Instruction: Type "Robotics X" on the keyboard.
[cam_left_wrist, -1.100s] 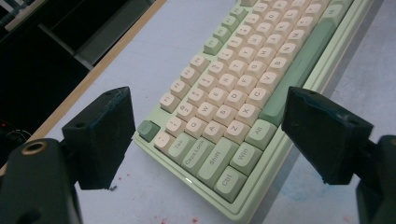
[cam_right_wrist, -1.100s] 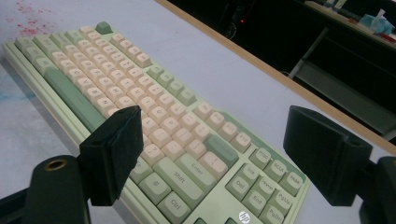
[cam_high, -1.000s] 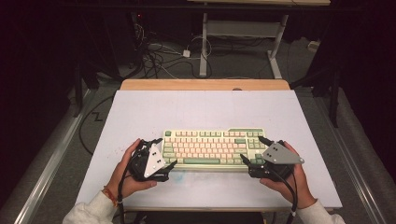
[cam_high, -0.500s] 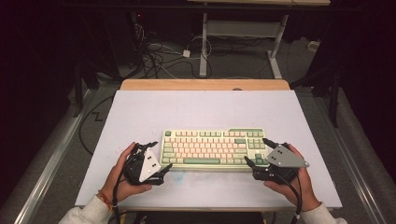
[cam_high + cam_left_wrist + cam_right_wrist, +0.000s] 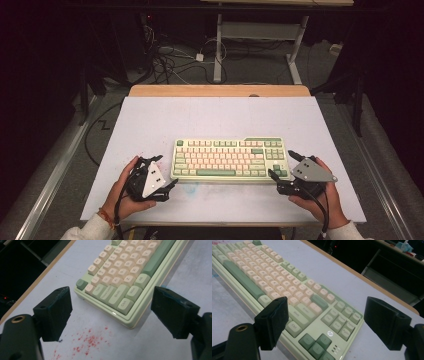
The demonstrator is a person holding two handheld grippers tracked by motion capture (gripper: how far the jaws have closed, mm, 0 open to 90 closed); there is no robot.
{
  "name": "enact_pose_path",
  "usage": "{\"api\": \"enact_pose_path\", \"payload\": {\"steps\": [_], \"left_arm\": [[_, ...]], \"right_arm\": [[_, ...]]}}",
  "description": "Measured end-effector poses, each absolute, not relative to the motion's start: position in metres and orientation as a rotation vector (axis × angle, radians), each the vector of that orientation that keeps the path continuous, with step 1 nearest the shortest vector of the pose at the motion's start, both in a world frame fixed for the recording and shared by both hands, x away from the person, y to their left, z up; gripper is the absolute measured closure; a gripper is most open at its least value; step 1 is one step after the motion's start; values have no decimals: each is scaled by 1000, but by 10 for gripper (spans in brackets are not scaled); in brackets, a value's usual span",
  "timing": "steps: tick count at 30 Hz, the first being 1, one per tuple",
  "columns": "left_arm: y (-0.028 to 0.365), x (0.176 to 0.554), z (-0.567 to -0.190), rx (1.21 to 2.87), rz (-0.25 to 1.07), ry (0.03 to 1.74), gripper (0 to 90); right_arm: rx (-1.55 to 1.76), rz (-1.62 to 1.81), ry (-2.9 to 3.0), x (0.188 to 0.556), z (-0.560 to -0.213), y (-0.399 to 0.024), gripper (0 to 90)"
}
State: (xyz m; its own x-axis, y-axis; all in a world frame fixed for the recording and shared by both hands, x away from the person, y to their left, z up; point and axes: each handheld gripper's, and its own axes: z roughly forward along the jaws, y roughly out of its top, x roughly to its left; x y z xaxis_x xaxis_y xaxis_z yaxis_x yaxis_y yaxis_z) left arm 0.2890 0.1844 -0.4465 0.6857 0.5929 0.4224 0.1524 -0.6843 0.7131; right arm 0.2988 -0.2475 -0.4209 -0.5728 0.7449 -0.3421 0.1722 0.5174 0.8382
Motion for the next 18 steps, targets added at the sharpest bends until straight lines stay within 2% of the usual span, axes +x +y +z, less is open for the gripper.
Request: {"api": "enact_pose_path", "payload": {"steps": [18], "left_arm": [[205,290,-465,2279,837,630,161]], "right_arm": [[827,994,2026,300,-436,-276,203]]}}
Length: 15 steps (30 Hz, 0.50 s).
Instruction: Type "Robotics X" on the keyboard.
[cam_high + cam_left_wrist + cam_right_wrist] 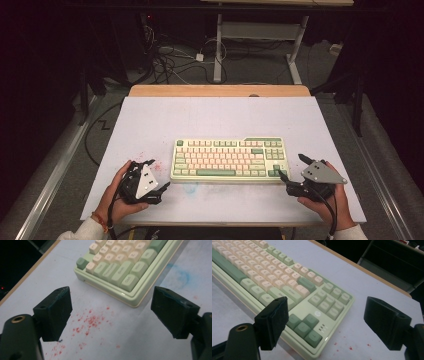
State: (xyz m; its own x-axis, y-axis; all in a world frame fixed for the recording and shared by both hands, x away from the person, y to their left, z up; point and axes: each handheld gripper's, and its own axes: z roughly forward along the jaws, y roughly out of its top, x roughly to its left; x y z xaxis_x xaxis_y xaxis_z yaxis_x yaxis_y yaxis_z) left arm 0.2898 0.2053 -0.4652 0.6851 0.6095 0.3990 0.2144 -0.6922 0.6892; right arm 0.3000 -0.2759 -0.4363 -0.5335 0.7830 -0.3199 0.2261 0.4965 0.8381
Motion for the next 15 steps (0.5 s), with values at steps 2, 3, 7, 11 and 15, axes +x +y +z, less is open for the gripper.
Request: {"api": "enact_pose_path", "payload": {"steps": [2,3,7,11,15], "left_arm": [[208,291,-469,2288,827,645,161],[210,291,-470,2289,818,655,161],[215,291,-477,2306,793,668,161],[216,290,-480,2317,782,680,161],[214,288,-479,2303,800,670,161]], "right_arm": [[840,982,2023,300,-440,-279,203],[844,982,2024,299,-442,-282,203],[876,970,2036,298,-451,-289,203],[892,957,2050,299,-458,-292,203],[868,958,2050,297,-458,-289,203]]}}
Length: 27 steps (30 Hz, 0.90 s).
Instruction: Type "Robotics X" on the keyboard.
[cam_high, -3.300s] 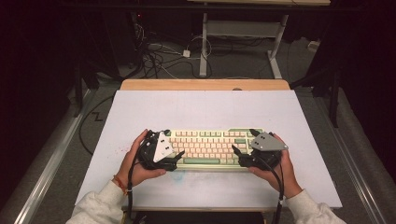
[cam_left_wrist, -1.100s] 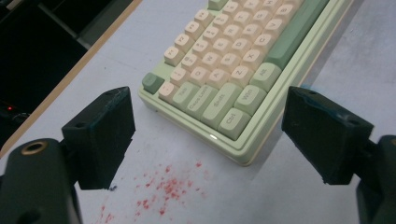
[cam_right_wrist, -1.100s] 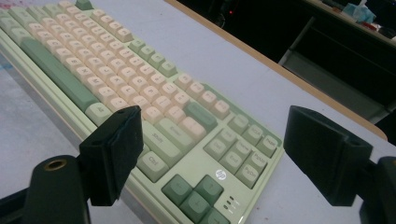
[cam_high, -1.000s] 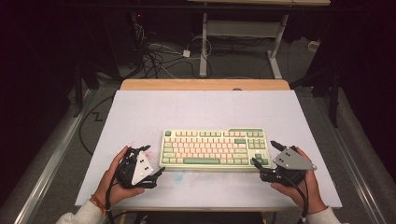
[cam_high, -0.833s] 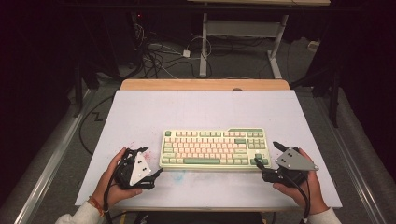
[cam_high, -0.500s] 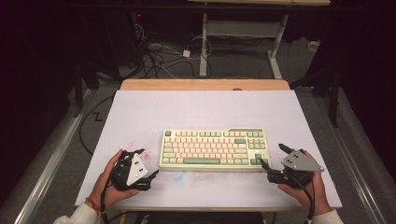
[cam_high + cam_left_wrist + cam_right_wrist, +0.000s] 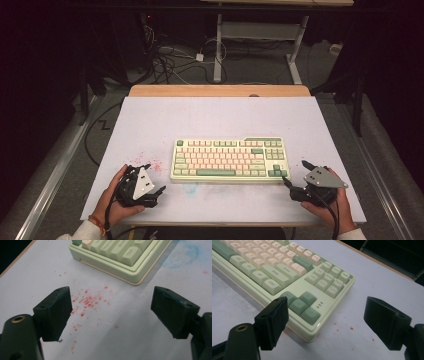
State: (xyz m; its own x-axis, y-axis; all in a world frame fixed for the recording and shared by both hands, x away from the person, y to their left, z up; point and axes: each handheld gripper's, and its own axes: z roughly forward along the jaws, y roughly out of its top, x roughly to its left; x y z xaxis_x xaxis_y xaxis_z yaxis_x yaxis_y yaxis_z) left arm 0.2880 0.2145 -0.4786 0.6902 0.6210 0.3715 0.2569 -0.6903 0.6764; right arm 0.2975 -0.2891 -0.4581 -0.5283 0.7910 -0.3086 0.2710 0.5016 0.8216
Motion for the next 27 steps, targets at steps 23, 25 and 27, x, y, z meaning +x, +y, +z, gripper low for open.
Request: {"api": "enact_pose_path", "payload": {"steps": [23,25,27], "left_arm": [[213,287,-482,2326,790,661,161],[213,287,-482,2327,789,662,161],[213,287,-482,2324,791,662,161]], "right_arm": [[843,962,2059,295,-456,-283,201],[839,961,2062,295,-456,-282,201],[833,962,2064,295,-456,-281,201]]}}
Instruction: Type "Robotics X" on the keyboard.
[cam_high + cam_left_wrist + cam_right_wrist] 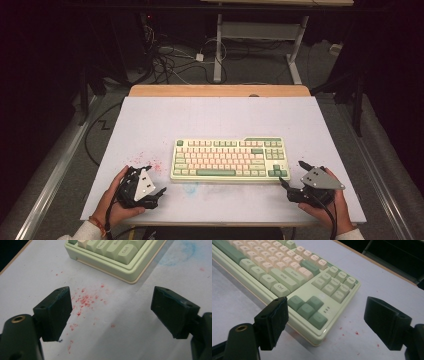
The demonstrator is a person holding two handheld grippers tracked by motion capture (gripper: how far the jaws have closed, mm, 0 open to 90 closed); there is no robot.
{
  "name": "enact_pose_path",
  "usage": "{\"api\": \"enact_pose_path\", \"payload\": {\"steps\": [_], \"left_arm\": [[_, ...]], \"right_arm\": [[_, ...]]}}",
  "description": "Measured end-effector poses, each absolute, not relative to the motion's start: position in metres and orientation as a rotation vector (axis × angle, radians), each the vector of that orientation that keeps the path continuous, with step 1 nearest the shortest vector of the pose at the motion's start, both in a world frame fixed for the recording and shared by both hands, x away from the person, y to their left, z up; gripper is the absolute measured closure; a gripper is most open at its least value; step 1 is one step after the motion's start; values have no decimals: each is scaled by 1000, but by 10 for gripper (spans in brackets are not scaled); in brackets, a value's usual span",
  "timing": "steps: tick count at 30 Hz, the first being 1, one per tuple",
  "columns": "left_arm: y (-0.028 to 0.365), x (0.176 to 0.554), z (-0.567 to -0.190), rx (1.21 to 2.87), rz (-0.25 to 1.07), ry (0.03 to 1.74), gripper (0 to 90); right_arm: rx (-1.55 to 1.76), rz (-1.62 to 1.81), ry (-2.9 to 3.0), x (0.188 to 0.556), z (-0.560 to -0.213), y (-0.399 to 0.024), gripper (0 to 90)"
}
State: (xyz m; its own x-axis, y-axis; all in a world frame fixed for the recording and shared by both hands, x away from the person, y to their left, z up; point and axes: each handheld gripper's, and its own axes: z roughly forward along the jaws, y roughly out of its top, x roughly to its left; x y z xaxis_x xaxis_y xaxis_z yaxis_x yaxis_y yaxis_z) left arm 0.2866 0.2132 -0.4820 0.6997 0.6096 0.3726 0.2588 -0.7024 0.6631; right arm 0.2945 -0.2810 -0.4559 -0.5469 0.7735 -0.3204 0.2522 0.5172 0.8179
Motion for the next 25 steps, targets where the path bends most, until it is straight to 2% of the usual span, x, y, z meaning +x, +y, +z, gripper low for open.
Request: {"api": "enact_pose_path", "payload": {"steps": [25], "left_arm": [[211,292,-484,2344,791,672,161]], "right_arm": [[840,936,2068,296,-459,-283,204]]}}
